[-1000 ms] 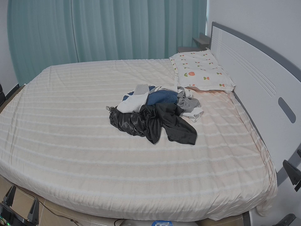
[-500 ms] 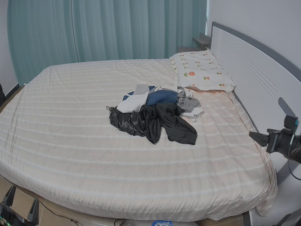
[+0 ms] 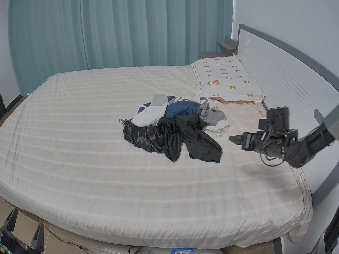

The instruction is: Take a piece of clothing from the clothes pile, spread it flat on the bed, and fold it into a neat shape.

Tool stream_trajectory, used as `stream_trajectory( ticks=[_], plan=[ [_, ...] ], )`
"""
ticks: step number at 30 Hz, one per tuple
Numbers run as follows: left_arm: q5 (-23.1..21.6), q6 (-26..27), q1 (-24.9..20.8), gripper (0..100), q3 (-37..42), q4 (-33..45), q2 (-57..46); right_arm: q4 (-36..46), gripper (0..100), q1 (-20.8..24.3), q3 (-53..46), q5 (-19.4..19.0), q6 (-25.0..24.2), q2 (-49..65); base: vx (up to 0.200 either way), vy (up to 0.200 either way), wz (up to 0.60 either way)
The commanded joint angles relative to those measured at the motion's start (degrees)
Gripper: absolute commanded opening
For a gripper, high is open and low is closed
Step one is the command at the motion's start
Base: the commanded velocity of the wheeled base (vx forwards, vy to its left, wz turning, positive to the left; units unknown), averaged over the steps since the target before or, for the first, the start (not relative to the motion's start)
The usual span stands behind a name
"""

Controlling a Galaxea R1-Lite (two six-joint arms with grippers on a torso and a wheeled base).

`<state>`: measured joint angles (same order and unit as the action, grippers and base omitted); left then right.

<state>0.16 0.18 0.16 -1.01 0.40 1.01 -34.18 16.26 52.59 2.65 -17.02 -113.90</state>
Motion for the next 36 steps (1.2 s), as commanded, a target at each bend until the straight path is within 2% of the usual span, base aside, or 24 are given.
stream_trajectory(
  ticks=[1, 8, 17, 33, 34, 36],
  plan=[
    [-0.1, 0.0, 0.0, 100, 1.0, 0.0, -0.8, -1.3, 100, 4.0, 21.7, 2.1, -8.3, -29.3, 0.000, 0.000, 0.00],
    [0.0, 0.0, 0.0, 100, 1.0, 0.0, -0.8, 1.2, 100, 4.0, 29.9, 2.1, -10.8, -34.2, 0.000, 0.000, 0.00],
    [0.0, 0.0, 0.0, 100, 1.0, 0.0, -0.8, 4.2, 100, 2.2, 34.8, 2.1, -13.1, -35.9, 0.000, 0.000, 0.00],
    [0.0, 0.0, 0.0, 100, 1.0, 0.0, -0.8, 4.1, 100, 3.2, 44.6, 2.2, -13.7, -42.2, 0.000, 0.000, 0.00],
    [0.0, 0.0, 0.0, 100, 1.0, 0.0, -0.8, 4.1, 0, 3.3, 44.7, 2.2, -13.7, -42.2, 0.000, 0.000, 0.00],
    [0.0, 0.0, 0.0, 100, 1.0, 0.0, -0.8, 3.6, 0, 3.3, 45.1, 2.0, -14.2, -42.5, 0.000, 0.000, 0.00]
  ],
)
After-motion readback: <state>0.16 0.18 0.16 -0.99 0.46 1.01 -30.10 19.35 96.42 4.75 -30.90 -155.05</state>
